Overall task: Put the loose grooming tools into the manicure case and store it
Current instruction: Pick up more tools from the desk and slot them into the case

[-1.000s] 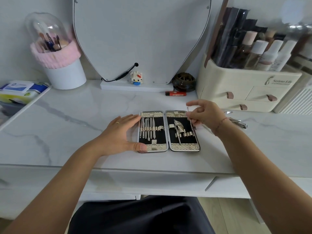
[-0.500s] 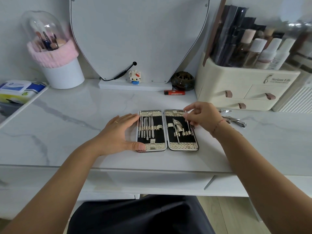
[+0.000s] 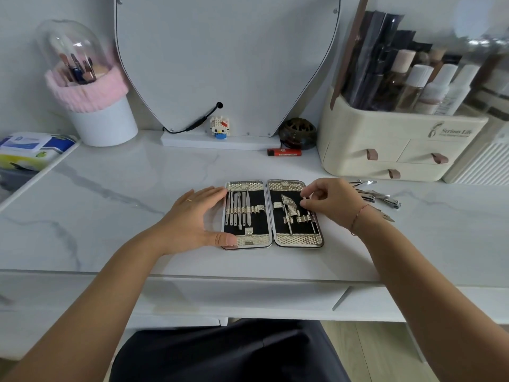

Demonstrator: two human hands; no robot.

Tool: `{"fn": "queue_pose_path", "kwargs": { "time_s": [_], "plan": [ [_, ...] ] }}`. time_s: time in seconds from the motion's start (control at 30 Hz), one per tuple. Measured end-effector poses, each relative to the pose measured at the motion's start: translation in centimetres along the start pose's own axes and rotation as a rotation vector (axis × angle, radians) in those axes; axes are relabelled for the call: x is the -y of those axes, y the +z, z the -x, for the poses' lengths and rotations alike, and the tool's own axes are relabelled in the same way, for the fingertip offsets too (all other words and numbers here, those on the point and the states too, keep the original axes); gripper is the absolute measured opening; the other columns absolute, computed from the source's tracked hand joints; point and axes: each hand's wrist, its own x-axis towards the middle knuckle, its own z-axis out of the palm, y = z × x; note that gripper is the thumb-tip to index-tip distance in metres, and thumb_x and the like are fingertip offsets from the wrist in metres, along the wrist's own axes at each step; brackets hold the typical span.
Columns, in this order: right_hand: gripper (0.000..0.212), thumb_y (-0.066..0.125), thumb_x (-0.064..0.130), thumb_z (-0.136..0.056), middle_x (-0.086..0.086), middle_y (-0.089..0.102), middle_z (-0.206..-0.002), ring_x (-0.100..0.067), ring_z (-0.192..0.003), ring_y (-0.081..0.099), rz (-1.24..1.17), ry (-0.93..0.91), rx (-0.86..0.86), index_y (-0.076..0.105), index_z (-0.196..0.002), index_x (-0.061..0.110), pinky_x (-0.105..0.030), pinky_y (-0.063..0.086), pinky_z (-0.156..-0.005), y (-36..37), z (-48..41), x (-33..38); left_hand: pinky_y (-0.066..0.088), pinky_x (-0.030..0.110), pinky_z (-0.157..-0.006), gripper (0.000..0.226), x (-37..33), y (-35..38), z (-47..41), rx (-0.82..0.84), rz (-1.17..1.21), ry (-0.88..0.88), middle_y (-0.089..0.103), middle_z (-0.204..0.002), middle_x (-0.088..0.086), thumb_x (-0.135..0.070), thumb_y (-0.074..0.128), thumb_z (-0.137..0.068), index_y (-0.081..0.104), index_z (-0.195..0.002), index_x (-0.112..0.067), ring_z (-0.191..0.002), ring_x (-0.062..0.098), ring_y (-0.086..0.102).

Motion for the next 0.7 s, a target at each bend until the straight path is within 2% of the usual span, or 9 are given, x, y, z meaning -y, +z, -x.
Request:
{"fn": "queue_pose_path", "kwargs": {
  "time_s": [0.4,0.53,0.63,0.7],
  "plan": [
    [0.009,0.065,0.017,-0.082,0.004,0.055,-0.064,-0.006,-0.058,0.047,0.136,-0.057,-0.068,0.067,-0.091,0.014,-0.017,0.037,-0.057,0.5,0.8,0.3,-0.002,0.032,-0.116,0.128,0.0,0.0,0.1,-0.007,0.009,-0.006,0.016,-0.154,-0.013,-0.098,0.039,-0.042,0.011,-0.148,-0.032,-0.142,0.002,0.005],
    [0.013,0.063,0.020,-0.085,0.005,0.053,-0.065,-0.006,-0.060,0.045,0.214,-0.086,-0.085,0.071,-0.095,0.017,-0.018,0.033,-0.057,0.6,1.0,0.5,-0.002,0.032,-0.117,0.128,-0.1,0.0,0.1,-0.010,0.007,-0.006,0.016,-0.155,-0.012,-0.098,0.039,-0.042,0.012,-0.148,-0.032,-0.142,0.003,0.006],
    [0.015,0.063,0.021,-0.086,0.005,0.058,-0.065,-0.005,-0.056,0.044,0.067,-0.067,-0.085,0.073,-0.097,0.022,-0.012,0.033,-0.055,-0.3,1.4,0.3,-0.002,0.031,-0.116,0.127,-0.1,0.0,0.1,-0.007,0.011,-0.008,0.015,-0.155,-0.012,-0.098,0.039,-0.042,0.011,-0.148,-0.032,-0.142,0.002,0.005],
    [0.013,0.064,0.019,-0.086,0.002,0.063,-0.068,-0.002,-0.054,0.049,-0.043,-0.042,-0.181,0.073,-0.094,0.020,-0.009,0.037,-0.055,-1.7,1.6,-0.2,-0.003,0.030,-0.116,0.127,-0.1,0.0,0.1,-0.001,0.013,-0.007,0.015,-0.155,-0.012,-0.098,0.039,-0.042,0.011,-0.148,-0.032,-0.142,0.001,0.004]
  ]
}}
